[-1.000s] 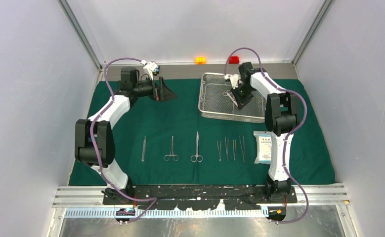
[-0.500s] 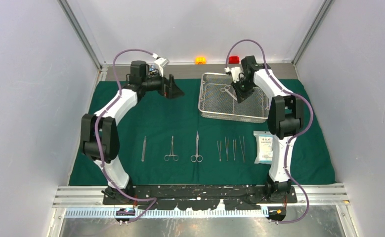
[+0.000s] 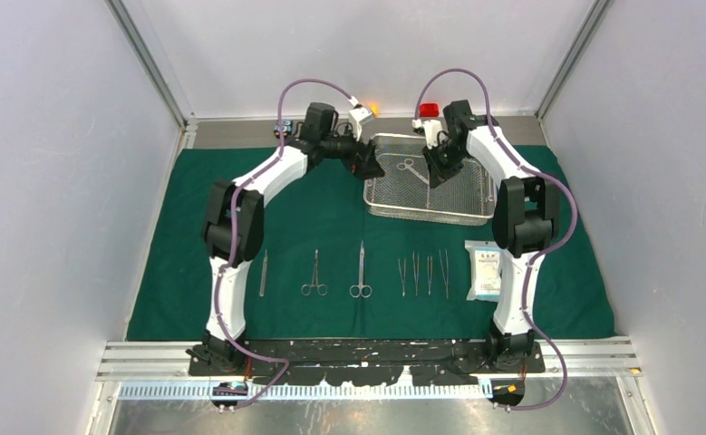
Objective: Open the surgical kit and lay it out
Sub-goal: Pick up the medical item from the container, then place the medical item in the surgical kit.
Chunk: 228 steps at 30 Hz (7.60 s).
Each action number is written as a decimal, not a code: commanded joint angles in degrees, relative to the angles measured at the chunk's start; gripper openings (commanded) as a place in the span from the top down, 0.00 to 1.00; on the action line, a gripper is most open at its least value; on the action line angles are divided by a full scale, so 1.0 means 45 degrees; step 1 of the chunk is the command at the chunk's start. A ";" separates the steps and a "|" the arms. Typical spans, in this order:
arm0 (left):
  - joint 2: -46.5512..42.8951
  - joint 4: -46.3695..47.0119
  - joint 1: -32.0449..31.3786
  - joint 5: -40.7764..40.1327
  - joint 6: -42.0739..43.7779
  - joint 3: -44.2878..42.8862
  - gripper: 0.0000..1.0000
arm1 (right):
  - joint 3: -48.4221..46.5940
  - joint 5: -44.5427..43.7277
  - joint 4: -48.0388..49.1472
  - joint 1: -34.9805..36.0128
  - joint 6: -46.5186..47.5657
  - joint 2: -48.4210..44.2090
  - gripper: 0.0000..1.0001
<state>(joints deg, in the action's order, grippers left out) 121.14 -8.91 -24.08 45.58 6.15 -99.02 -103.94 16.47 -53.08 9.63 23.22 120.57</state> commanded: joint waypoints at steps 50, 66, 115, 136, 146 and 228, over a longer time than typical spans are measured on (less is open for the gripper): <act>0.3857 0.1293 -0.2859 -0.3854 0.7177 -0.2637 0.06 | -0.0683 0.2336 -0.0509 -0.0236 -0.3534 -0.0226 1.00; 0.4291 0.1417 -0.3029 -0.3854 0.7926 -0.2898 0.28 | -0.0804 0.2215 -0.0512 -0.0285 -0.3676 0.0004 1.00; 0.0547 -0.2244 -0.3111 -0.8602 0.5158 -0.3554 1.00 | 0.0610 0.5170 0.4065 -0.2354 -0.8974 -0.3926 0.40; -0.2871 -0.4903 -0.3133 -0.9349 0.2315 -0.0827 1.00 | 0.1994 0.7258 0.7721 -0.0378 -1.3360 -0.3983 0.43; -0.3031 -0.4804 -0.3125 -0.9455 0.2260 -0.0474 1.00 | 0.1835 0.6499 0.7288 -0.0021 -1.3199 -0.3233 0.46; -0.8258 -0.7402 0.3846 -0.0082 0.0630 0.2076 0.22 | -0.3211 0.9442 -0.2835 0.5678 0.0584 0.2890 1.00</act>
<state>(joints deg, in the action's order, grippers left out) 85.80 -45.01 -6.83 42.41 11.60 -90.41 -112.79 54.94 -55.86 34.94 16.86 131.70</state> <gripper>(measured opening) 0.782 0.036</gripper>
